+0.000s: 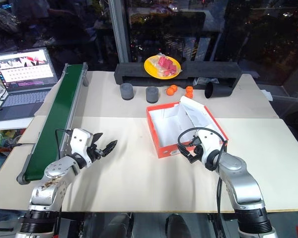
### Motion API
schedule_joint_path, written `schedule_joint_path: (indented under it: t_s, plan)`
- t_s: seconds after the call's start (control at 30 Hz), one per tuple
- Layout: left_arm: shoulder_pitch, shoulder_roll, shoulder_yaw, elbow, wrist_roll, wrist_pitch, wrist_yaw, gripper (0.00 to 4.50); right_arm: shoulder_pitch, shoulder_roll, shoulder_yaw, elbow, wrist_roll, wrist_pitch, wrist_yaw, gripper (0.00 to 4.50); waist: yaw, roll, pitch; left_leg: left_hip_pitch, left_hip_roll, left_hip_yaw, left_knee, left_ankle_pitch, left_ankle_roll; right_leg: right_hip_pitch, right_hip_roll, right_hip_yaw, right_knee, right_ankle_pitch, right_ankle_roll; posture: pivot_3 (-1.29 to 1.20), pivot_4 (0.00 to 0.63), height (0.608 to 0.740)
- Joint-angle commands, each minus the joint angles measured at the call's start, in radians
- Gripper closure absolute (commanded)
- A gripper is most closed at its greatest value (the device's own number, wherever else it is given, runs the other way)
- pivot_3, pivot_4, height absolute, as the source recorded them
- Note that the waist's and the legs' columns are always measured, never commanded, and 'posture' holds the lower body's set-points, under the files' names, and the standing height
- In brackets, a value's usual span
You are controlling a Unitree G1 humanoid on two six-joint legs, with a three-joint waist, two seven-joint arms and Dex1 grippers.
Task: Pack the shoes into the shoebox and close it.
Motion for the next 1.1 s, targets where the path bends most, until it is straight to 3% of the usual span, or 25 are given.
schedule_joint_path:
  t_s: [0.03, 0.43, 0.83, 1.1]
  plan:
    - [-0.016, 0.001, -0.006, -0.017, 0.002, -0.029, -0.009, 0.63, -0.004, -0.011, -0.025, -0.016, 0.003, -0.025, 0.0, 0.07, 0.0, 0.0, 0.0, 0.0, 0.0, 0.0, 0.0, 0.0, 0.0, 0.0, 0.0, 0.0, 0.0, 0.0, 0.0, 0.0, 0.15, 0.74]
    - [-0.002, -0.006, 0.013, -0.04, -0.009, -0.009, 0.006, 0.63, -0.022, -0.042, -0.008, -0.042, 0.027, 0.015, 0.048, 0.07, 0.0, 0.0, 0.0, 0.0, 0.0, 0.0, 0.0, 0.0, 0.0, 0.0, 0.0, 0.0, 0.0, 0.0, 0.0, 0.0, 0.15, 0.74]
    - [-0.1, -0.019, 0.145, -0.078, 0.012, 0.045, 0.239, 0.63, -0.259, -0.026, 0.068, 0.07, 0.034, 0.014, 0.113, 0.07, 0.001, 0.0, 0.0, 0.0, 0.001, 0.001, 0.0, 0.0, 0.0, -0.001, 0.001, 0.001, -0.001, 0.0, 0.0, 0.0, 0.15, 0.74]
    - [-0.146, 0.032, 0.254, -0.122, 0.036, 0.134, 0.36, 0.63, -0.393, 0.029, 0.129, 0.225, 0.024, -0.062, 0.185, 0.07, -0.005, 0.0, 0.0, 0.0, 0.001, 0.002, -0.001, -0.001, 0.0, -0.001, 0.002, 0.002, -0.001, 0.001, 0.0, 0.0, 0.15, 0.74]
